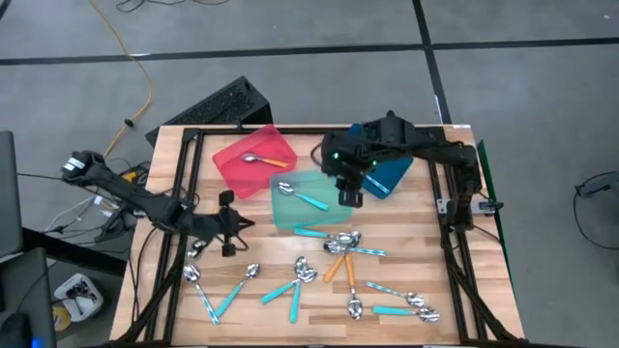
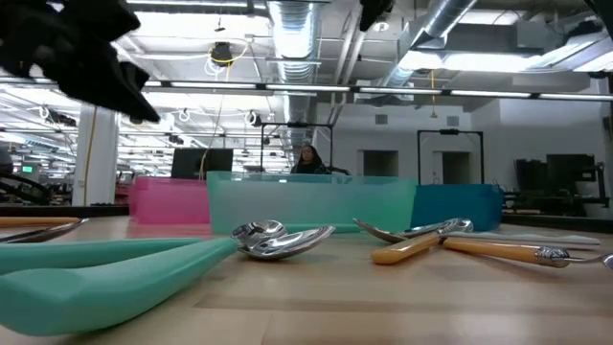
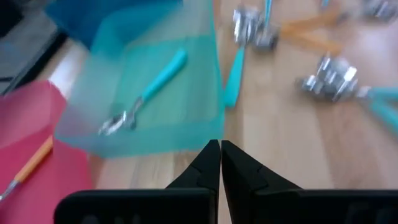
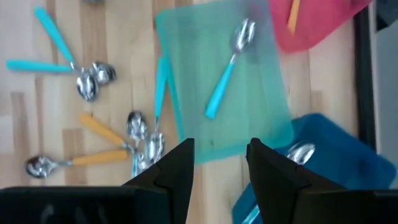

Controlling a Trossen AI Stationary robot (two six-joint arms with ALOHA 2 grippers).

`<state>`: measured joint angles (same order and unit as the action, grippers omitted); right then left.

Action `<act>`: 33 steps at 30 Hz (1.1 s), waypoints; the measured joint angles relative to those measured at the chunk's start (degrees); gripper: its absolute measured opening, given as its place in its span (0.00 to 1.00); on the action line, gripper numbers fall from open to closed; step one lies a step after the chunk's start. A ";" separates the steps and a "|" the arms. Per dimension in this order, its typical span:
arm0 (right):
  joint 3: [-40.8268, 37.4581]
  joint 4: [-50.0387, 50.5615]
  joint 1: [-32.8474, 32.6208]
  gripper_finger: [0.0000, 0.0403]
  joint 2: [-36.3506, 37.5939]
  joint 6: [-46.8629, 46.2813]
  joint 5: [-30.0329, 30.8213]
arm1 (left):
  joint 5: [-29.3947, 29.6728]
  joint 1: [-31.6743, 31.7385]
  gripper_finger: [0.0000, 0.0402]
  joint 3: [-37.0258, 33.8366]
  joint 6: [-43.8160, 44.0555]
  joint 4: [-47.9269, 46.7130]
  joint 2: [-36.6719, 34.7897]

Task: Sort silverware by color (type)
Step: Put the top patterned blue spoon into the blue bin

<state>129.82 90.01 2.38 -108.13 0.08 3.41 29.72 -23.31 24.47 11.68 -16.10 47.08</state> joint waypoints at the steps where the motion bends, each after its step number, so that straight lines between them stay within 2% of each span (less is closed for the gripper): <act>1: -1.46 -0.04 -0.67 0.42 0.47 -0.84 -0.01 | -0.13 0.02 0.00 0.00 0.09 0.26 -1.84; 5: -9.45 0.09 -3.97 0.42 4.32 -4.94 0.36 | -0.16 -0.02 0.00 -0.01 -0.89 0.43 -8.66; 10: -24.22 -1.96 -9.26 0.42 11.22 -14.31 6.06 | 0.12 -0.02 0.00 -0.02 -2.85 0.37 -14.45; 13: -33.82 -6.24 -13.13 0.42 16.47 -21.73 8.63 | 0.05 -0.03 0.00 -0.02 -3.79 0.44 -16.25; 16: -42.28 -12.54 -17.13 0.42 21.14 -28.40 8.71 | 0.02 -0.04 0.00 -0.02 -3.93 0.55 -16.81; 21: -53.40 -26.12 -23.80 0.42 25.21 -37.41 8.73 | -2.47 -0.04 0.00 -0.02 -3.96 0.53 -16.75; 26: -59.82 -34.69 -29.62 0.42 25.33 -42.60 8.70 | -2.93 -0.04 0.00 -0.02 -3.95 0.53 -16.73; 33: -63.94 -38.98 -33.00 0.42 22.65 -51.82 10.46 | -2.91 -0.04 0.00 -0.02 -3.93 0.48 -16.71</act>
<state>65.89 51.04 -30.62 -85.49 -51.74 13.87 26.81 -23.35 24.45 7.75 -15.62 30.37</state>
